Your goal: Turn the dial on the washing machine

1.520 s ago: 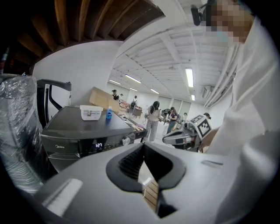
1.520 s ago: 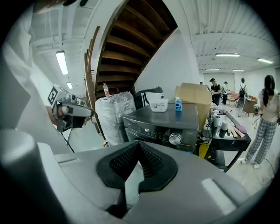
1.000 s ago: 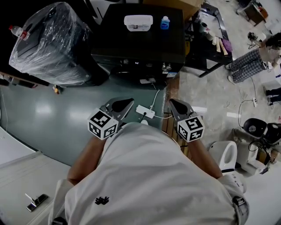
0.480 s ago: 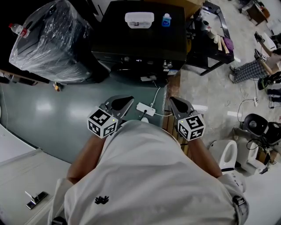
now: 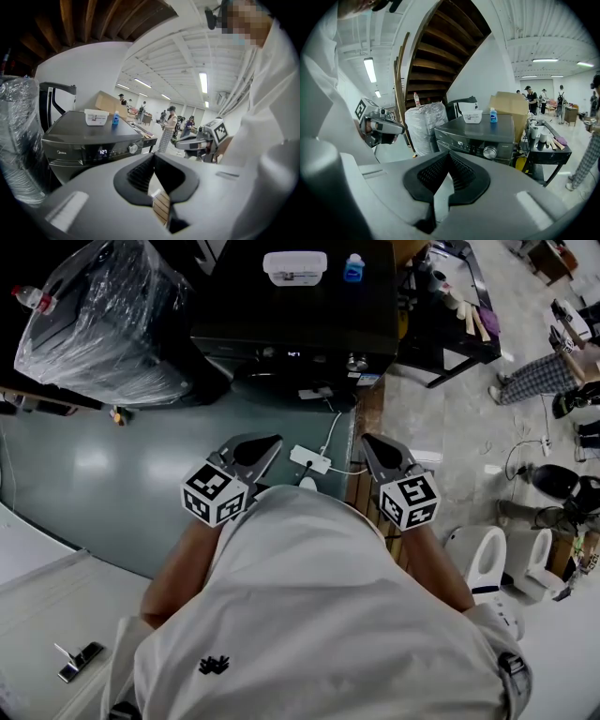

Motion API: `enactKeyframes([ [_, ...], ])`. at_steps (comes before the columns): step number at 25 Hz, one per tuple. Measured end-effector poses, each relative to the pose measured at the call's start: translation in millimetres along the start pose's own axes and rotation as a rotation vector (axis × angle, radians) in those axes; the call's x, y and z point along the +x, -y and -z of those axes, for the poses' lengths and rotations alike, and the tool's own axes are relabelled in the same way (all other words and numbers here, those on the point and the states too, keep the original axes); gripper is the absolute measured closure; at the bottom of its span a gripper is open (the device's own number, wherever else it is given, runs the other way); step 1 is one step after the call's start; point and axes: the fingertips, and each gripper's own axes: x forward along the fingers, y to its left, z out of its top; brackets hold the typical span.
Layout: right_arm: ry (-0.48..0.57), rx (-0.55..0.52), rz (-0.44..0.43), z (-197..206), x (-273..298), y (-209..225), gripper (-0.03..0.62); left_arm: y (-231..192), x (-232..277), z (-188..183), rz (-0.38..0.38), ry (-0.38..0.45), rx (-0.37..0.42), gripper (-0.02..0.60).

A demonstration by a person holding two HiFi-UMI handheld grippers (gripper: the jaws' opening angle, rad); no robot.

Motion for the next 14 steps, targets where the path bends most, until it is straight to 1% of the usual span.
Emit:
enactKeyframes([
  [14,-0.018,-0.005,-0.01,11.2,5.1,1.2,0.592,-1.7,-1.4,7.7,-0.017,0.005,-0.021,0.526],
])
